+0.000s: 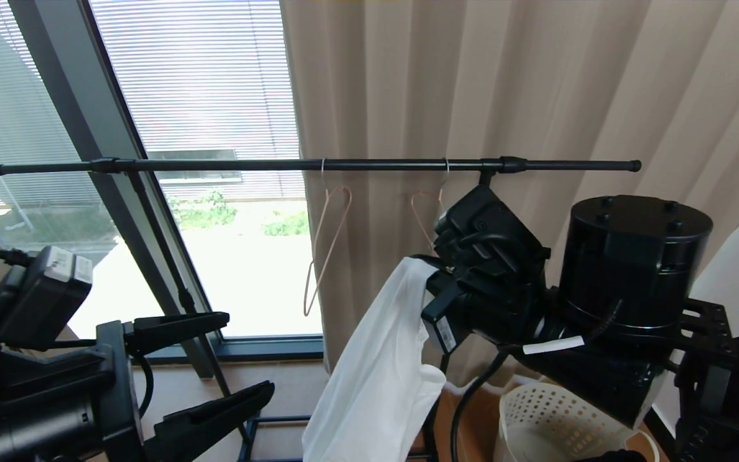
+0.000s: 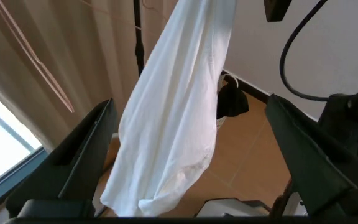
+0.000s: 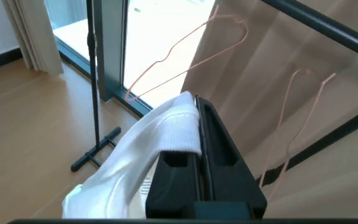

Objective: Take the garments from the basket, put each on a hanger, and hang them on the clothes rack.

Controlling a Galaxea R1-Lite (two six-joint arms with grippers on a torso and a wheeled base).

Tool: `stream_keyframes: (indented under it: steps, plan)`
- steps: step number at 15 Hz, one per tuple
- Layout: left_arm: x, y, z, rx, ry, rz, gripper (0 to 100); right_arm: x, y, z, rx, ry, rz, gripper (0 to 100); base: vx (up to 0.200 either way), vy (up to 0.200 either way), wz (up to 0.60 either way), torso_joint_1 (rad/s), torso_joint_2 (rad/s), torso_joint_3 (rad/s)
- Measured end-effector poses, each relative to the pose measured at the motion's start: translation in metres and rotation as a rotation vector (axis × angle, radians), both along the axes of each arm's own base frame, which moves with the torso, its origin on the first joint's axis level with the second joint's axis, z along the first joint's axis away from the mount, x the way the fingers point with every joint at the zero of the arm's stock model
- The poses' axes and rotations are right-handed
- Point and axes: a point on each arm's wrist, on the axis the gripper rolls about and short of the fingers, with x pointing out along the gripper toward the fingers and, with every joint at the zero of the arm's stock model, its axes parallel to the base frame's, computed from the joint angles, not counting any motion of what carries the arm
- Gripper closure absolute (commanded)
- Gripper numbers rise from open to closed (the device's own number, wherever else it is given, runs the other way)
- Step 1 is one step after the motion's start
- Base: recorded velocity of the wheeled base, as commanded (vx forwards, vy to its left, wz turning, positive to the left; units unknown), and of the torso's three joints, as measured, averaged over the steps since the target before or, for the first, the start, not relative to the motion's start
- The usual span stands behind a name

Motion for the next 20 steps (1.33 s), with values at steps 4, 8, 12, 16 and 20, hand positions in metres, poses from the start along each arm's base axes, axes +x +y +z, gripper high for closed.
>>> stream_keyframes:
  steps: [4, 8, 12, 16, 20]
  plan:
    - [0.021, -0.015, -0.028, -0.044, 0.154, 0.04, 0, 0.021, 0.023, 0.001, 0.138, 0.029, -0.101, 100, 0.0, 0.0, 0.0, 0.0, 0.0, 0.0]
    - [0.035, -0.027, -0.038, -0.049, 0.173, 0.144, 0, 0.045, 0.047, 0.0, 0.211, -0.01, -0.354, 100, 0.0, 0.0, 0.0, 0.0, 0.0, 0.0]
    - [0.046, -0.043, -0.048, -0.042, 0.15, 0.22, 0, 0.056, 0.065, -0.008, 0.249, -0.045, -0.453, 100, 0.0, 0.0, 0.0, 0.0, 0.0, 0.0]
    - [0.053, -0.056, -0.058, -0.07, 0.149, 0.261, 0, 0.051, 0.072, -0.008, 0.258, -0.051, -0.456, 100, 0.0, 0.0, 0.0, 0.0, 0.0, 0.0]
    - [0.059, -0.06, -0.067, -0.061, 0.173, 0.292, 0, 0.043, 0.074, 0.0, 0.308, -0.066, -0.436, 100, 0.0, 0.0, 0.0, 0.0, 0.0, 0.0]
